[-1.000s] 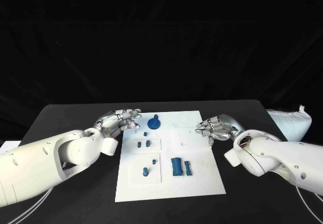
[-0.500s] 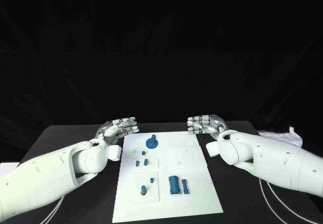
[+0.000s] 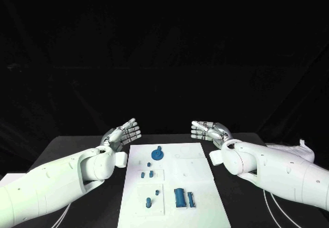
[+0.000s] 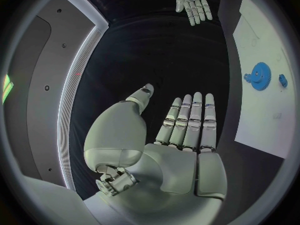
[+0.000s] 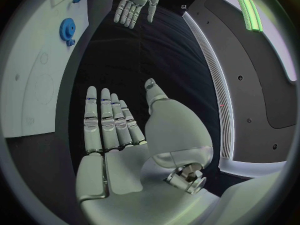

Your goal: Assemble the parts on the task board

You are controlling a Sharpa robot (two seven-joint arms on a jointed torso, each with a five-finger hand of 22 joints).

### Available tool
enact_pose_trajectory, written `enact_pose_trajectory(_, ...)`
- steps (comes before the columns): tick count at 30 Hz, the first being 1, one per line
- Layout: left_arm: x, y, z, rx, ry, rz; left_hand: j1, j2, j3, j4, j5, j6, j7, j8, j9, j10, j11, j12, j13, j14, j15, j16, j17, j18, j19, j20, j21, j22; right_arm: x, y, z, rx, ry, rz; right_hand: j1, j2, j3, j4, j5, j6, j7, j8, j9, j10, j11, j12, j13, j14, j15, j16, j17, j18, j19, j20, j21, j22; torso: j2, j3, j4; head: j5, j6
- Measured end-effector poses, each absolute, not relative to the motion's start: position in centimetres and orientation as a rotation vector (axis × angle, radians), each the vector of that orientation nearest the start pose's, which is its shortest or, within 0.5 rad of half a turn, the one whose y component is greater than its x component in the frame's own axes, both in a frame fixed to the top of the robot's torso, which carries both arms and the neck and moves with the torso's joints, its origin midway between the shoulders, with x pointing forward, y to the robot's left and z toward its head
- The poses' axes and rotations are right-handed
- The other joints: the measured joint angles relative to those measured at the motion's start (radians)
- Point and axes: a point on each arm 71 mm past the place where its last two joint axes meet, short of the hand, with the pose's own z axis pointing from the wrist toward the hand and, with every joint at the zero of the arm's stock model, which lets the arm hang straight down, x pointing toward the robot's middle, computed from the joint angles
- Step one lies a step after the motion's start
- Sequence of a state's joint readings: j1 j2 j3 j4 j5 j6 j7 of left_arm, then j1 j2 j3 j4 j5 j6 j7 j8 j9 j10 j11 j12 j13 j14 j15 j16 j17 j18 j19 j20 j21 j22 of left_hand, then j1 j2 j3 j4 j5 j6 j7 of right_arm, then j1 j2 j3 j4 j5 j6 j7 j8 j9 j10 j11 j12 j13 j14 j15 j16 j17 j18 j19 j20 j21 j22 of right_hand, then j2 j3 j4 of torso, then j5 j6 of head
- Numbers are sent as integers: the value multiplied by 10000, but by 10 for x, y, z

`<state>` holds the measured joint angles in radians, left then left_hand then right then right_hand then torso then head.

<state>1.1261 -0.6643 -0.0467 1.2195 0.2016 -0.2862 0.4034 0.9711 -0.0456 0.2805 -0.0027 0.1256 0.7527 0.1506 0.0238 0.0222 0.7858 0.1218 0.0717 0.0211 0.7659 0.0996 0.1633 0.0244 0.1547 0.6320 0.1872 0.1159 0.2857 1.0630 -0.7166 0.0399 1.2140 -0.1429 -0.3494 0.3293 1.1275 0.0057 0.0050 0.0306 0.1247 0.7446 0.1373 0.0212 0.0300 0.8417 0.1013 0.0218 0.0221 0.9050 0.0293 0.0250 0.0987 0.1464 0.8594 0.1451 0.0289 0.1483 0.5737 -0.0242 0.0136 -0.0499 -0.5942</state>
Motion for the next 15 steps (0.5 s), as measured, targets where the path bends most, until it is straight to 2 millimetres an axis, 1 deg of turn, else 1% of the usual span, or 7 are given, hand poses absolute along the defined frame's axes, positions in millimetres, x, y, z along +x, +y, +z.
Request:
enact_pose_trajectory(2,522,211,-243,-14239,13389,-14514,-740,123,-210,12,-96,-575,-119,-54,-62,-599,-98,-188,-59,-584,-124,-124,-68,-154,-486,-142,-90,-216,519,-238,-244,11639,14231,12750,-860,-19,-26,-69,-94,-567,-106,-25,-82,-640,-127,-36,-62,-691,-81,-35,-128,-3,-655,-111,-85,-113,-50,38,-21,117,-12)
enact_pose_trajectory(6,510,204,-241,-14165,13438,-14415,-2185,294,-628,21,-291,-1696,-342,-112,-144,-1770,-300,-458,-134,-1729,-544,-367,-156,-305,-1422,-425,-353,-644,507,-222,-241,11657,14149,12993,-2543,-37,-39,-161,-287,-1682,-314,-84,-194,-1900,-551,-113,-143,-2044,-188,-112,-540,-176,-1941,-328,-172,-336,-172,140,-77,358,-42)
enact_pose_trajectory(7,505,202,-241,-14123,13443,-14342,-2479,318,-711,19,-378,-1926,-387,-112,-155,-2006,-408,-493,-144,-1958,-614,-419,-169,-303,-1617,-479,-453,-729,501,-216,-239,11673,14093,13066,-2886,-41,-30,-170,-381,-1908,-356,-115,-209,-2153,-616,-113,-154,-2316,-204,-139,-607,-312,-2201,-373,-172,-378,-196,162,-87,395,-47)
enact_pose_trajectory(9,497,199,-240,-14021,13439,-14205,-3050,357,-881,25,-594,-2370,-476,-169,-172,-2470,-614,-524,-164,-2408,-719,-512,-189,-402,-1984,-588,-641,-896,492,-208,-237,11715,13978,13155,-3506,-47,-37,-177,-583,-2320,-451,-141,-231,-2616,-721,-113,-170,-2817,-228,-173,-708,-314,-2675,-452,-172,-462,-238,195,-106,456,-53)
enact_pose_trajectory(11,488,195,-239,-13866,13406,-13990,-3558,385,-1022,26,-775,-2755,-566,-170,-182,-2884,-776,-583,-168,-2811,-798,-598,-199,-454,-2318,-684,-787,-1045,483,-199,-234,11778,13794,13200,-4131,-48,-59,-199,-770,-2733,-668,-141,-247,-3086,-817,-153,-182,-3319,-245,-173,-789,-314,-3149,-602,-214,-579,-258,209,-119,479,-55)
enact_pose_trajectory(13,481,193,-238,-13706,13343,-13766,-4042,407,-1163,26,-903,-3137,-771,-170,-187,-3276,-899,-606,-182,-3190,-853,-693,-209,-456,-2633,-784,-888,-1188,476,-194,-232,11842,13606,13178,-4678,-52,-32,-227,-904,-3082,-859,-141,-260,-3504,-873,-153,-183,-3760,-259,-173,-843,-471,-3563,-811,-214,-791,-272,221,-126,491,-57)
enact_pose_trajectory(15,474,191,-236,-13503,13228,-13498,-4542,423,-1309,29,-1012,-3526,-986,-170,-193,-3674,-1001,-606,-188,-3584,-895,-933,-217,-607,-2961,-874,-967,-1334,470,-191,-230,11919,13372,13083,-5275,-52,-32,-227,-1007,-3485,-1018,-141,-270,-3944,-916,-153,-194,-4237,-268,-173,-889,-711,-4021,-1010,-214,-1003,-281,229,-131,495,-57)
